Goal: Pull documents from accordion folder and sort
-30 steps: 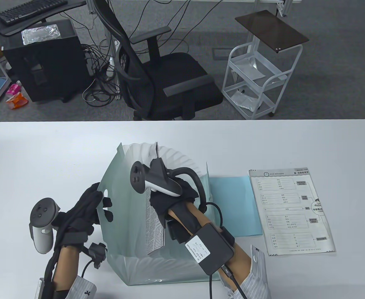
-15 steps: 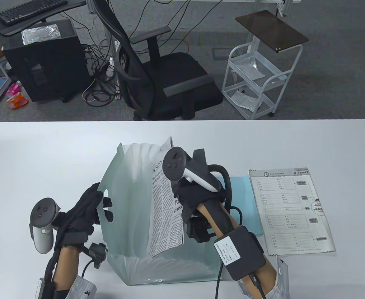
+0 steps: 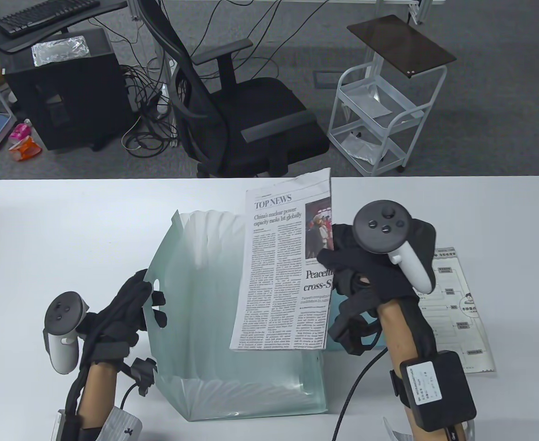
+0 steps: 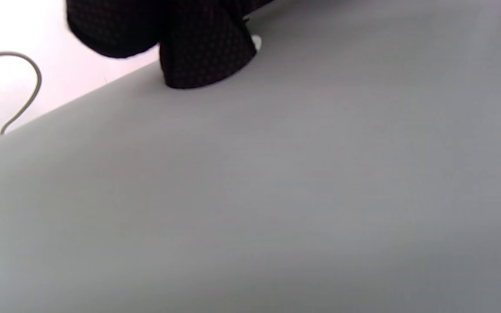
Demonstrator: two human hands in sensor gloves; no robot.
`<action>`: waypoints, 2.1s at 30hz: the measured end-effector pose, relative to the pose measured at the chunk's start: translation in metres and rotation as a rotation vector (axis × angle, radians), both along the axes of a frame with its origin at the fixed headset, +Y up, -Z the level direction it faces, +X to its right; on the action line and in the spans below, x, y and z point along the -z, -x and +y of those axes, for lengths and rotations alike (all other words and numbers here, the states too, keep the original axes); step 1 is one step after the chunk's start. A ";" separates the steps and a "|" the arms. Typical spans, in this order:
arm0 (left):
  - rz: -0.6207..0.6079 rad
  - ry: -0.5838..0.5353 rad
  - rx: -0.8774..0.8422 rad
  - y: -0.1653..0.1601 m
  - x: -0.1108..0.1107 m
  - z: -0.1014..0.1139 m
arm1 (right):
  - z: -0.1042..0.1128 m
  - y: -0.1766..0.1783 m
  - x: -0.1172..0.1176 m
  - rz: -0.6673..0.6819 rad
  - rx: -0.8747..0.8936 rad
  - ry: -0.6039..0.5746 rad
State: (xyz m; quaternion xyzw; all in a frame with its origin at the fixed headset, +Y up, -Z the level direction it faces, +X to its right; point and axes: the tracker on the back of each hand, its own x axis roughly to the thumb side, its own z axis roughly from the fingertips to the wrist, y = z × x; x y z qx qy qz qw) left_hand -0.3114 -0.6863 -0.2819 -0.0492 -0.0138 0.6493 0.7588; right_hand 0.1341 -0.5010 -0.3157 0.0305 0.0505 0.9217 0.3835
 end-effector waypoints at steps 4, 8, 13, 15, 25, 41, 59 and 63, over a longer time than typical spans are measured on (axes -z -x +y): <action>0.000 0.001 -0.003 0.000 0.000 0.000 | -0.009 -0.042 -0.002 -0.162 0.173 -0.031; 0.001 0.000 -0.006 0.000 -0.001 0.000 | -0.027 -0.079 -0.005 -0.342 0.297 -0.071; 0.001 0.001 -0.010 0.000 -0.001 0.000 | -0.066 -0.120 -0.007 -0.544 0.394 -0.070; 0.002 0.001 -0.011 0.000 -0.001 0.000 | -0.086 -0.131 -0.008 -0.620 0.409 -0.074; -0.003 0.003 -0.020 0.001 -0.001 0.000 | -0.208 -0.152 -0.010 -0.811 0.434 0.101; -0.005 0.001 -0.009 0.000 0.000 -0.001 | -0.275 -0.140 -0.006 -0.917 0.421 0.274; -0.005 -0.009 0.007 -0.004 0.001 -0.002 | -0.243 -0.136 -0.004 -0.578 -0.319 0.484; -0.019 -0.011 0.003 -0.009 0.003 -0.003 | -0.215 -0.107 0.007 -0.544 -0.428 0.238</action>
